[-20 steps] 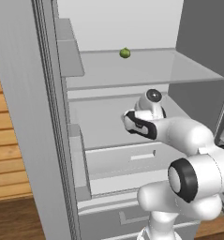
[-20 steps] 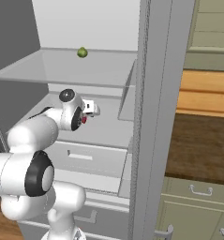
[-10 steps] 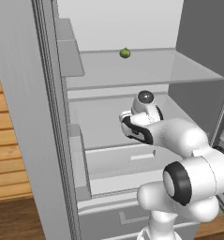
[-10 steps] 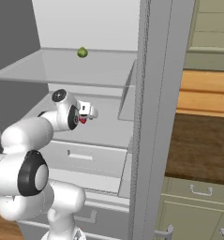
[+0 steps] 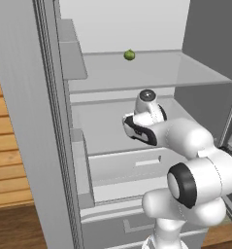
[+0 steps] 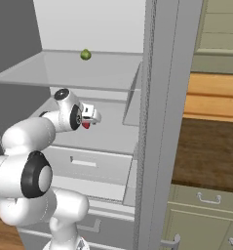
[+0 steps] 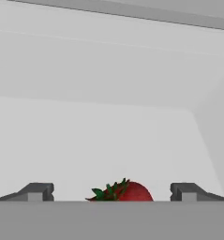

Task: Take the strawberry from the fridge and place it on top of the pancake, located on the dining counter.

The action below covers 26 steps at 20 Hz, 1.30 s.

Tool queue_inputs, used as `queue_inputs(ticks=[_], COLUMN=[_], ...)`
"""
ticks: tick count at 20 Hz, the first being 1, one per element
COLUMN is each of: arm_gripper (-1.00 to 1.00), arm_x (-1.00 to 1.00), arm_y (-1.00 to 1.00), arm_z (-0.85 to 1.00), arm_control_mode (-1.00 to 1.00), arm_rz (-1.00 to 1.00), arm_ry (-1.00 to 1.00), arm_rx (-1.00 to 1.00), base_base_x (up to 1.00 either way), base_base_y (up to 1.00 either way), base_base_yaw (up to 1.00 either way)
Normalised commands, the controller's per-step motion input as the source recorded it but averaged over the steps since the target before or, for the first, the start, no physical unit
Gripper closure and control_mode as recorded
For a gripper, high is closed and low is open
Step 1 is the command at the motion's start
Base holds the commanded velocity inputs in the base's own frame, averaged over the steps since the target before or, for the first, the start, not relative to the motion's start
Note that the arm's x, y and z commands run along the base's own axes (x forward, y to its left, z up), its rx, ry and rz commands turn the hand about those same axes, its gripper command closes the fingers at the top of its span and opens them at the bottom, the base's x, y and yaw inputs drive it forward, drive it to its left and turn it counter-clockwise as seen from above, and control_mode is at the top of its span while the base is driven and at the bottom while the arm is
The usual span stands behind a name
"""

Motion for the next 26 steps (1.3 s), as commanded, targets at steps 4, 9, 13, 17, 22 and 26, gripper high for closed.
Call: queue_inputs(ticks=[4, 9, 13, 17, 22, 26], arm_gripper=[-1.0, -1.0, -1.0, 1.0, 1.0, 1.0], arm_x=[0.0, 0.0, 0.01, 0.0, 0.0, -0.17], arm_y=[0.0, 0.0, 0.0, 0.0, -0.01, -0.05], arm_z=[-0.12, -0.17, -0.13, -0.16, -0.17, -0.1], arm_control_mode=[-1.0, -1.0, -1.0, -1.0, -1.0, -1.0], arm_rz=[0.0, 0.0, 0.0, 0.0, 0.0, 0.0], arm_ry=[0.0, 0.02, 0.06, 0.06, 0.06, 0.01], arm_rx=[0.0, 0.0, 0.0, 0.0, 0.0, 0.02], base_base_x=[0.0, 0.0, 0.0, 0.0, 0.0, 0.0], base_base_y=[0.0, 0.0, 0.0, 0.0, 0.0, 0.0], base_base_yaw=[0.0, 0.0, 0.0, 0.0, 0.0, 0.0])
